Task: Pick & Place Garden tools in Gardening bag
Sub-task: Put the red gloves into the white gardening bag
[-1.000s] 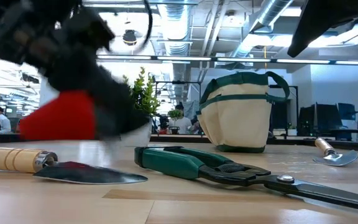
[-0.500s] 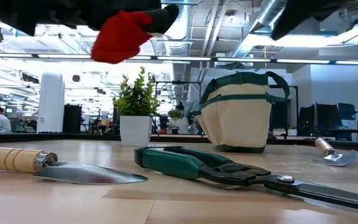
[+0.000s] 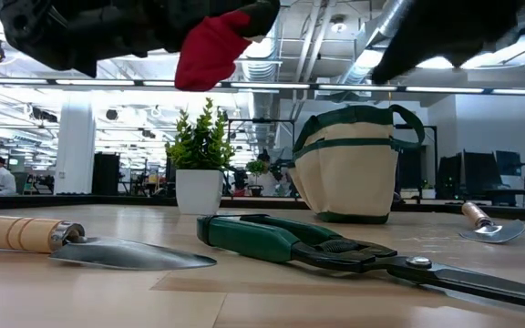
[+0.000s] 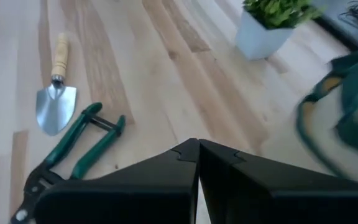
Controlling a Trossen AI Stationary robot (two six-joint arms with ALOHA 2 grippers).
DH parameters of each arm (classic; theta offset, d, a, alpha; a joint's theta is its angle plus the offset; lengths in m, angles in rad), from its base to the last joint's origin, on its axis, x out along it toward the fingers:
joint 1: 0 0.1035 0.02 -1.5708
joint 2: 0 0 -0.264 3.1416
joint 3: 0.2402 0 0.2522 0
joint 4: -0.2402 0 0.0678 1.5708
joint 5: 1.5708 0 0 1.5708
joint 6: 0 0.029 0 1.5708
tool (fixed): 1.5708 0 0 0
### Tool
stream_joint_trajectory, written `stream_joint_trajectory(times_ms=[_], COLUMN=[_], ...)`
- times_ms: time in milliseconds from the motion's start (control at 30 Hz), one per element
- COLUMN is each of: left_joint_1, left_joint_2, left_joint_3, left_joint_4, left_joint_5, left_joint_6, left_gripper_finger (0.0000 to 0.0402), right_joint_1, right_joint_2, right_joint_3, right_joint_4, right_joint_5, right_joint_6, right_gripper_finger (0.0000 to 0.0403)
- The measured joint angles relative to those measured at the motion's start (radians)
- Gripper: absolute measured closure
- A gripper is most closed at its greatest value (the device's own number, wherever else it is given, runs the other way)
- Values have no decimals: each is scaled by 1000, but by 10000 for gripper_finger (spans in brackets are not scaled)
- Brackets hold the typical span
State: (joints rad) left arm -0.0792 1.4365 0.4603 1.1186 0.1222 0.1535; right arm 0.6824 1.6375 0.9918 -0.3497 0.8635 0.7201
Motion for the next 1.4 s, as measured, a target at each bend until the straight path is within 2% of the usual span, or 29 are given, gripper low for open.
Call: stream_joint_trajectory(times_ms=[133, 367, 533, 600, 700, 867, 1167, 1300, 1400], left_joint_1=[2, 2, 2, 2, 2, 2, 9, 9, 9], left_joint_2=[2, 1, 1, 1, 2, 11, 140, 163, 158], left_joint_3=[0, 0, 0, 0, 0, 1, 1, 1, 1], left_joint_4=[39, 73, 74, 80, 102, 134, 204, 252, 259], left_joint_5=[8, 5, -44, -66, -73, -21, -5, -5, -5], left_joint_6=[-6, -33, -30, -30, -31, -52, -108, -110, -109], left_gripper_finger=[394, 394, 394, 394, 394, 394, 394, 394, 394], right_joint_1=[-28, -98, -143, -165, -207, -267, -253, -251, -255], right_joint_2=[1, 1, 1, 1, 1, 1, 1, 1, 1], right_joint_3=[-130, -296, -339, -341, -341, -341, -371, -377, -378], right_joint_4=[303, 860, 1109, 1150, 1151, 1165, 1277, 1262, 1222], right_joint_5=[7, 28, 23, -5, -102, -236, -263, -270, -315], right_joint_6=[-104, -450, -680, -736, -741, -726, -855, -853, -822], right_gripper_finger=[403, 403, 403, 403, 403, 403, 403, 403, 403])
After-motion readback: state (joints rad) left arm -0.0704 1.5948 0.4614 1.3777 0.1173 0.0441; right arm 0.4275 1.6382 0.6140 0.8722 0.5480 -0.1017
